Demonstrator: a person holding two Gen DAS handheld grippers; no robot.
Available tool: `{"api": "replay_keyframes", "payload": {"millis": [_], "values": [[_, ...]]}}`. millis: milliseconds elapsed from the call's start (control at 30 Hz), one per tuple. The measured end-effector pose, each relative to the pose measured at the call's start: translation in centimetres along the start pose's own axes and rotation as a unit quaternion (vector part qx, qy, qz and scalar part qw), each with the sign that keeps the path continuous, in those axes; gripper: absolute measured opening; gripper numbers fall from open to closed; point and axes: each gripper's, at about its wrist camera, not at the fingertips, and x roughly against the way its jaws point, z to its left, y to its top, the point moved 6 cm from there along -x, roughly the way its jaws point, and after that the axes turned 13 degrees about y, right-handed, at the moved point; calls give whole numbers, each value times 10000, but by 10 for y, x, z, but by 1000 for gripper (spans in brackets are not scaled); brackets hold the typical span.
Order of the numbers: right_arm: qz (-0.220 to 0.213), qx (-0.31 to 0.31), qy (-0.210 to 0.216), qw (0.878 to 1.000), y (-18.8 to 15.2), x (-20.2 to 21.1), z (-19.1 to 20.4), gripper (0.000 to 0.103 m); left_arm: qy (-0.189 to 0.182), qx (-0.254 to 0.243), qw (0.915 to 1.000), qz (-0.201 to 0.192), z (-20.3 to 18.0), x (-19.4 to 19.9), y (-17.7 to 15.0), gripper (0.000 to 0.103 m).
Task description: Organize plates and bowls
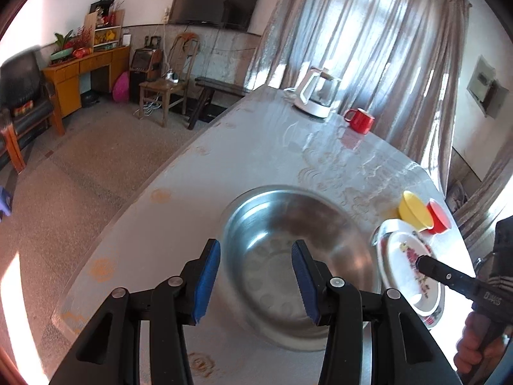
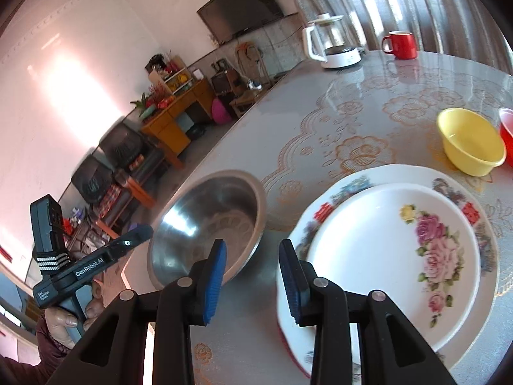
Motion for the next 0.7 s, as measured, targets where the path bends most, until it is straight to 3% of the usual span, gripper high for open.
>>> {"api": "replay_keyframes", "payload": {"millis": [233,700], "values": [[-438,-328,-202,9983,9,36,-33,34,-436,-505,9977,120,-68,-5,7,47],[-1154,-1162,-665,9843,18,94,-103,34,-911,-1438,9837,572,-194,-29,-2,50]]}}
